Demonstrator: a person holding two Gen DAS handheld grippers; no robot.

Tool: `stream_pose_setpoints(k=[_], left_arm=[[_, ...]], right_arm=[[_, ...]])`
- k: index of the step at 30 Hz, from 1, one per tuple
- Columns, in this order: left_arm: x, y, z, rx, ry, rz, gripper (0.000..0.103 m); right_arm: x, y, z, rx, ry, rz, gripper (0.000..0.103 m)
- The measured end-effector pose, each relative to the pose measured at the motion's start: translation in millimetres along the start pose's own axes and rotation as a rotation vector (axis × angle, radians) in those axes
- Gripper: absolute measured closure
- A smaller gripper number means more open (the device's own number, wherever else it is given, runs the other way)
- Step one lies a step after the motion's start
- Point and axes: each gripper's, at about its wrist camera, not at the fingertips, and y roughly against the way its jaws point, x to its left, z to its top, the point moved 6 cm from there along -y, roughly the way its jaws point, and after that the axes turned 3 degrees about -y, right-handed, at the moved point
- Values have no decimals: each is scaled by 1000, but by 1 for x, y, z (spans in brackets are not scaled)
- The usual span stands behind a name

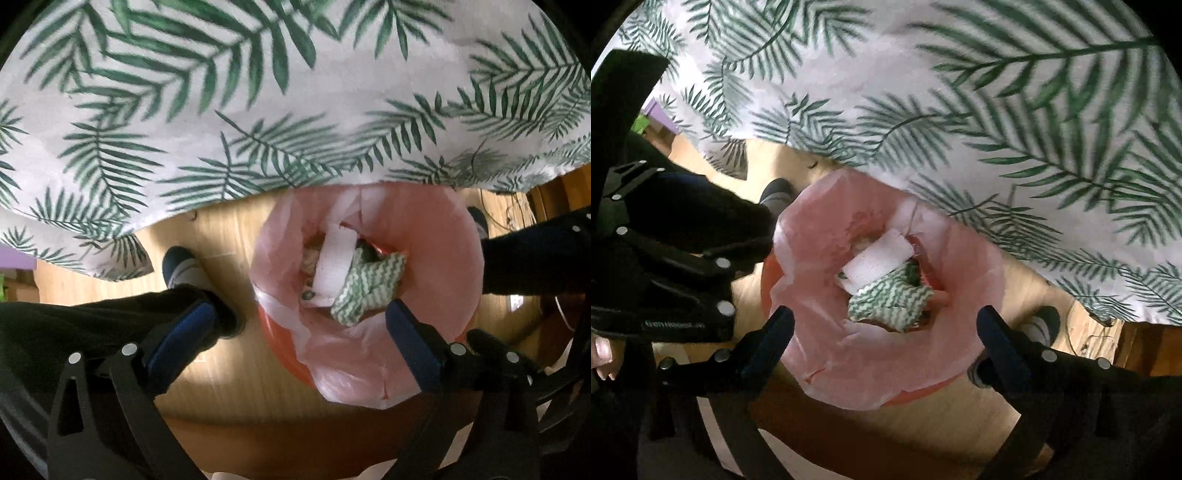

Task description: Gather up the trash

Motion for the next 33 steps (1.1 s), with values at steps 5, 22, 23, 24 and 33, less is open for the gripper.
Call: stream_pose_setpoints(k=[5, 22, 23, 24, 33], left_arm=[[4, 16, 6, -62, 16, 15, 6], [0, 65, -10, -128, 51, -75, 6], [0, 66, -10, -132, 56, -73, 6], [0, 66, -10, -136, 54, -71, 6], [-18, 68, -13, -149, -76, -62, 6]], right_arm=[[-11, 12, -5, -12, -25, -33, 5], [-4, 67, -8, -89, 75, -118, 5], [-6, 69, -7, -83, 60, -102, 5], [-8, 72, -6, -80, 40, -78, 5], [-9, 87, -15, -107, 54, -143, 5]])
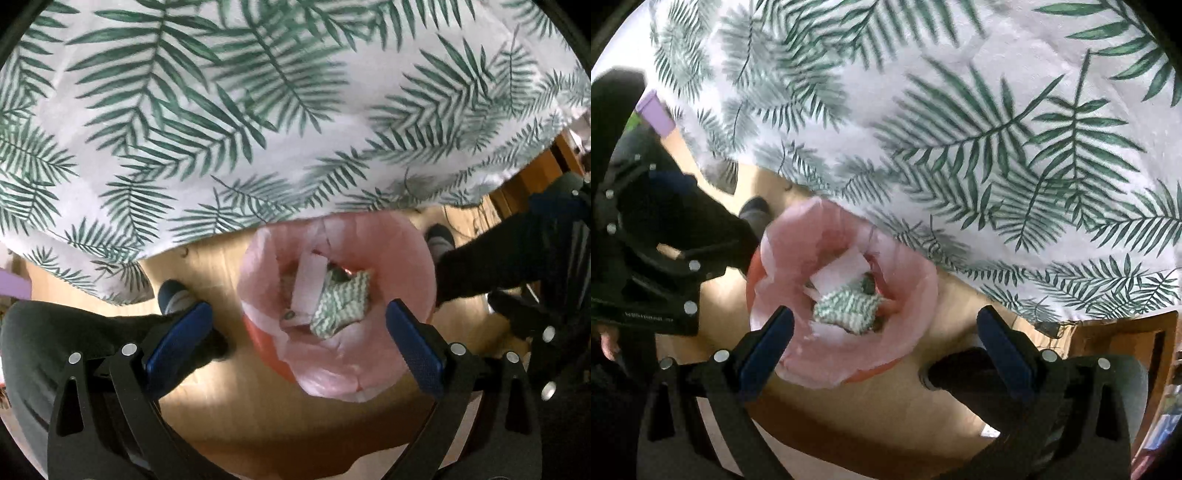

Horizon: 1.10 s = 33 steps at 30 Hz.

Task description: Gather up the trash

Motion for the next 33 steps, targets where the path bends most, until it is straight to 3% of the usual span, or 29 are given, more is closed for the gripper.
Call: stream_pose_setpoints(k=[4, 10, 21, 33], left_arm=[[0, -1, -3, -3, -4, 51, 6], [4, -2, -5, -5, 33, 30, 6], [6, -11, -11, 55, 54, 14, 6], [1, -12, -8, 58, 17, 18, 6]], right_arm=[[1, -9, -7, 39, -25, 22, 5], [-5, -21, -16, 67, -106, 88, 5], [-1, -24, -15, 47, -68, 51, 5], [8, -33, -17, 68, -35, 47, 5]])
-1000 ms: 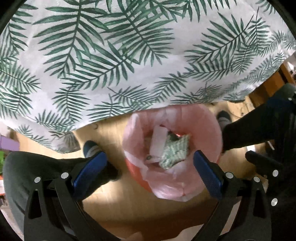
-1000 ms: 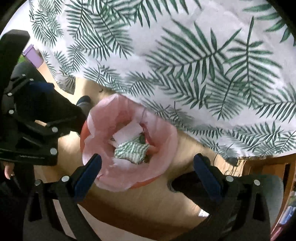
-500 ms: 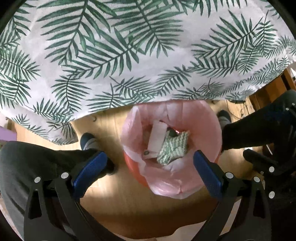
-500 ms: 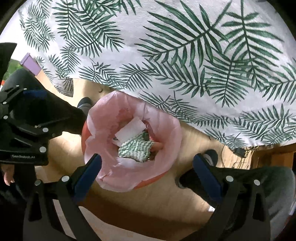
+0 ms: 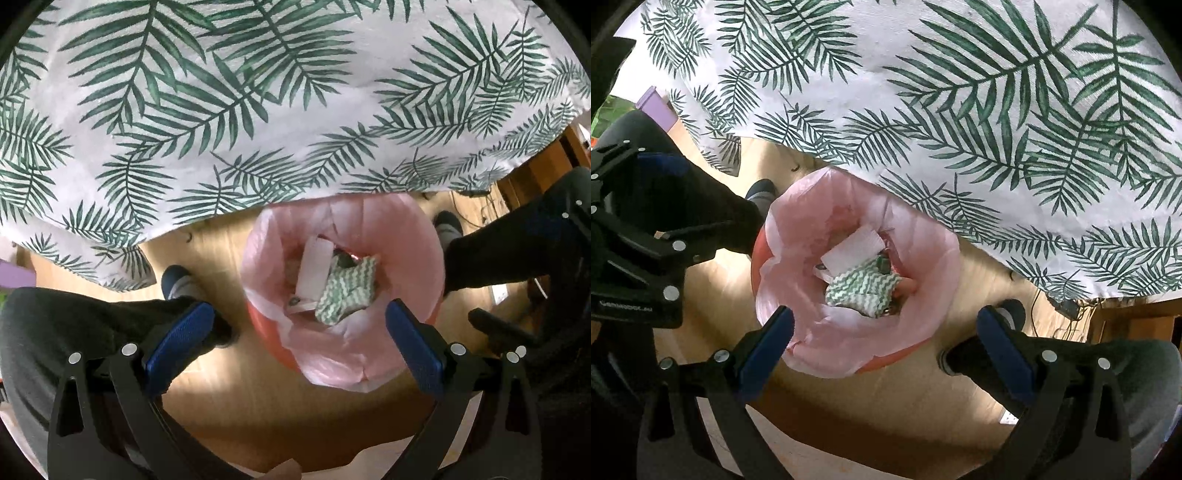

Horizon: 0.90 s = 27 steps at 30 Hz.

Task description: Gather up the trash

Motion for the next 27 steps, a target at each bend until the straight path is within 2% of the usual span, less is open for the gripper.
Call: stream_pose_setpoints(k=[8, 27], left_arm=[[0, -2, 0, 8, 9, -31, 6], [-2, -7, -4, 32, -6, -30, 6]], right_arm=[[-2, -1, 0, 3, -3, 2, 5], [-1, -5, -1, 12, -2, 2, 5]])
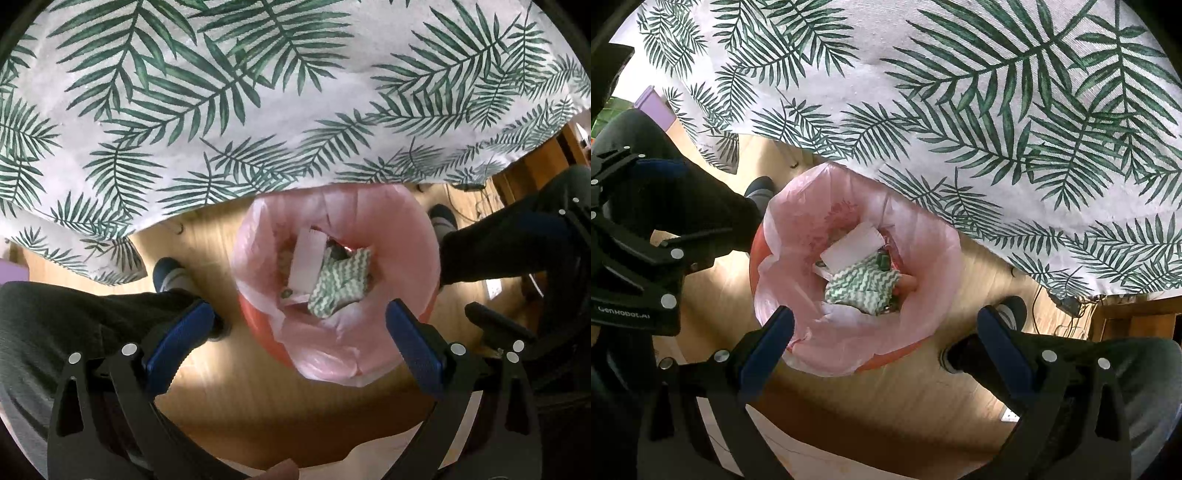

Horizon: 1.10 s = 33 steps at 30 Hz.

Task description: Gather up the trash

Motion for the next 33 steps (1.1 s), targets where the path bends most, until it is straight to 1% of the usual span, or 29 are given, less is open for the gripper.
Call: stream_pose_setpoints(k=[33], left_arm=[[-3, -6, -1, 23, -18, 10, 6]], right_arm=[[1, -4, -3, 17, -4, 1, 5]])
